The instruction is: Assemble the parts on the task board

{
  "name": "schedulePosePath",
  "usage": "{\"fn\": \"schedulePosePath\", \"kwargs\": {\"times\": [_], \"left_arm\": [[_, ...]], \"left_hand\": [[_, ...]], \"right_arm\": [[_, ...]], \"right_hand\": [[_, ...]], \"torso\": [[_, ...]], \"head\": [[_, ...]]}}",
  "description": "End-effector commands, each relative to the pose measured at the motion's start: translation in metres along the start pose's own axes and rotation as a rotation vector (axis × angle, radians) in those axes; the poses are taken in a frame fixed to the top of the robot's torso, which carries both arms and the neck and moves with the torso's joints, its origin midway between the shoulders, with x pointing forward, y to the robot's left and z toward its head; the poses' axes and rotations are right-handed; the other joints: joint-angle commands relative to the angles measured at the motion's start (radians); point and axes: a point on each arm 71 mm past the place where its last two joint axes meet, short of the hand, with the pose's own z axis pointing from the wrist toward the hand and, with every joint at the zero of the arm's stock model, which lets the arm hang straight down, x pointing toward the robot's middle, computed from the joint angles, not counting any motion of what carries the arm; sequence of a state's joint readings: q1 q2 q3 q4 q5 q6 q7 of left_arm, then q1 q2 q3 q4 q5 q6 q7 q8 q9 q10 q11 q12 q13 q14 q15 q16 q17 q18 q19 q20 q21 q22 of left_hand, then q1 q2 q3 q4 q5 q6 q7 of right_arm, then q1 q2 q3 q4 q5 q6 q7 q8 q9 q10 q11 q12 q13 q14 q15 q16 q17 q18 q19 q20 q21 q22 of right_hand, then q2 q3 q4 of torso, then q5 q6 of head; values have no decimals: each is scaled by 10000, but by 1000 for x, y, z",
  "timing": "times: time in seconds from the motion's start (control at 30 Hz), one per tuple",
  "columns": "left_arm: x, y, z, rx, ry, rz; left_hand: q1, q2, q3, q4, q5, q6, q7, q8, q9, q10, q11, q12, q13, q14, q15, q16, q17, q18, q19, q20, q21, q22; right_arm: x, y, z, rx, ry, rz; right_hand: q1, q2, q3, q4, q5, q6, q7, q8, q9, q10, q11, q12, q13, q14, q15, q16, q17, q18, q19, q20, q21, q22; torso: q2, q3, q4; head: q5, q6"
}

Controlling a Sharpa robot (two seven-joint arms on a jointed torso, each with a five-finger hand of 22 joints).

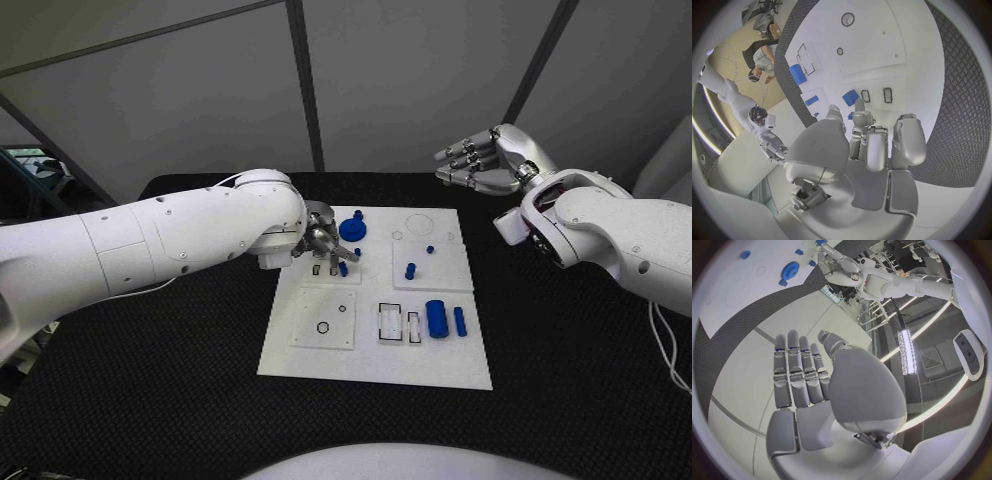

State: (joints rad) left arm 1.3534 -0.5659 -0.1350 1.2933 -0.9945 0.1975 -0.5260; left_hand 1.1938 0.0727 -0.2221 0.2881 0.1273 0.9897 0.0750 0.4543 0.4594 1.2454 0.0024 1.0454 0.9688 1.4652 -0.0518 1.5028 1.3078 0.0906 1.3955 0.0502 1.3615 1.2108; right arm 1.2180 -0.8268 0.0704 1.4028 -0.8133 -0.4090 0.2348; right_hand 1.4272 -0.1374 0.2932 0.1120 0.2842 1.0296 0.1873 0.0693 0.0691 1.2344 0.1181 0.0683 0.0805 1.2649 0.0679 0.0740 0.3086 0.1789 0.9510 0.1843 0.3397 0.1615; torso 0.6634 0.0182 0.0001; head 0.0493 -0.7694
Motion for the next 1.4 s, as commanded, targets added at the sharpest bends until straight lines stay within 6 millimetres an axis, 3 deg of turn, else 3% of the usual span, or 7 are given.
{"fn": "schedulePosePath", "kwargs": {"times": [0.03, 1.13, 1.4], "left_arm": [[1, -1, 0, -85, 198, 88], [6, -4, 4, -134, 597, 344], [5, -3, 4, -145, 557, 318]], "left_hand": [[88, 65, -20, -47, 49, -42, -51, 67, 23, 59, -32, 55, 5, 861, -88, 61, 1929, -201, 65, 7, 50, 24], [636, 83, 127, -203, 73, -102, -69, 154, 242, 89, -52, 87, 67, 879, -103, 149, 2024, -220, 83, -9, 134, 187], [899, 216, 326, -280, 80, -135, -73, 169, 322, 86, -57, 72, 70, 879, -107, 160, 2036, -224, 80, -12, 157, 240]], "right_arm": [[0, 1, 1, -44, 34, -46], [4, 1, 3, 60, 233, 6], [5, 1, 4, 64, 260, 15]], "right_hand": [[-80, -11, 46, 5, 42, 7, 57, -41, -8, -45, 40, -33, -12, -12, 74, -58, -21, 34, -9, 94, -47, -13], [-105, 3, 60, 10, 141, -12, 64, -37, -7, -59, 48, -29, -35, -21, 84, -88, -57, 38, -3, 110, -113, -54], [-109, 3, 61, 11, 150, -15, 65, -37, -7, -59, 49, -28, -36, -23, 86, -91, -61, 38, -3, 111, -119, -57]], "torso": [[6, 2, -2], [24, -10, 6], [18, -9, 5]], "head": [[-6, -16], [-89, -201], [-91, -226]]}}
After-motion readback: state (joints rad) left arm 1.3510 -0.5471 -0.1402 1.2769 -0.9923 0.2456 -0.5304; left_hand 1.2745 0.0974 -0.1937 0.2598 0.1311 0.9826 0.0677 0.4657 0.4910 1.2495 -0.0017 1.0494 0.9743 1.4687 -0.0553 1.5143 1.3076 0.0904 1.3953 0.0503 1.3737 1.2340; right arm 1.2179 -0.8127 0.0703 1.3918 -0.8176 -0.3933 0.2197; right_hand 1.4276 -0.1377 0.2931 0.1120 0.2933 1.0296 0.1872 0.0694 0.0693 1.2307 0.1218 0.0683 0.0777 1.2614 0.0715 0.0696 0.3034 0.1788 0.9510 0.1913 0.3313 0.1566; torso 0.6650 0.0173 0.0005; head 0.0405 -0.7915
